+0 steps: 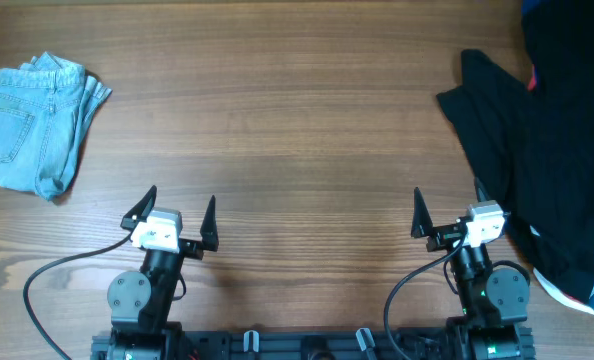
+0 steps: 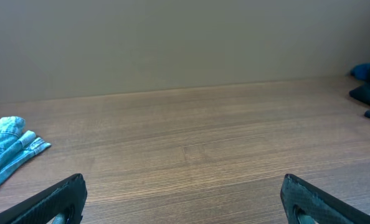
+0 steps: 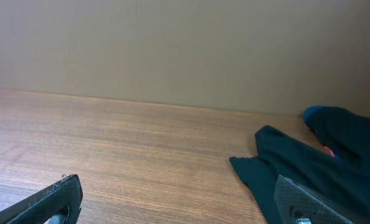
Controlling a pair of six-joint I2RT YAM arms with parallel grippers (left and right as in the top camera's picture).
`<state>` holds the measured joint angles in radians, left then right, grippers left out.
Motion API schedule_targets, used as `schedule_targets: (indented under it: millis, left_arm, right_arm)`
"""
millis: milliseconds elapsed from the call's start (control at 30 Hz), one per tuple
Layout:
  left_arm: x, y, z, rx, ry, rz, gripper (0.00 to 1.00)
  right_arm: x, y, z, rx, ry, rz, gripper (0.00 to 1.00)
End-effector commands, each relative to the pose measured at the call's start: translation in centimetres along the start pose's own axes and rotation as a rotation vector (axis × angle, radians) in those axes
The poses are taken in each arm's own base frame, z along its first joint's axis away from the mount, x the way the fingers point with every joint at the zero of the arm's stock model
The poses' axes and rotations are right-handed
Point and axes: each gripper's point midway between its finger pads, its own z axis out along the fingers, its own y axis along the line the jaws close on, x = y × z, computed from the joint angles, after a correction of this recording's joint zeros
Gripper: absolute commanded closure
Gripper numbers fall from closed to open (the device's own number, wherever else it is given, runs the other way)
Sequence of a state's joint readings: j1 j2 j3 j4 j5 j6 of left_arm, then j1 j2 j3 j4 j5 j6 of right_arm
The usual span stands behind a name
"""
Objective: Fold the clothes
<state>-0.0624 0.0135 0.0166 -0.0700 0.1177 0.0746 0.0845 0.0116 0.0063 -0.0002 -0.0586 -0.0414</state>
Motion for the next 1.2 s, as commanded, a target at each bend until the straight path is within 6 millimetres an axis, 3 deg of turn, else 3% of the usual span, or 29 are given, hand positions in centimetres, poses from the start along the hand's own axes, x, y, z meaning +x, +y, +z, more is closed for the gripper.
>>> schedule_targets:
  millis: [0,933,1000,1167]
  left_arm:
    - [0.2,0.3,0.0,-0.015,-0.003,0.019,0.0]
    - [0.2,0.6,0.0,-0.034,-0.002,0.026,0.0]
    - [0.3,0.5,0.0,-0.026,0.0,0.014,0.0]
    - [-2.3,0.5,-0.4,-0.022,-0.048,-0.14,0.0]
  right_arm:
    - [-0.1,0.0,0.0,0.004,-0.003,0.017,0.0]
    - [0.0,0.0,0.0,0.002,-0.003,0.02,0.0]
    - [0.0,0.0,0.0,0.003,-0.003,0.091,0.0]
    - [-2.2,-0.5,-0.5,0.031,-0.002,0.158,0.0]
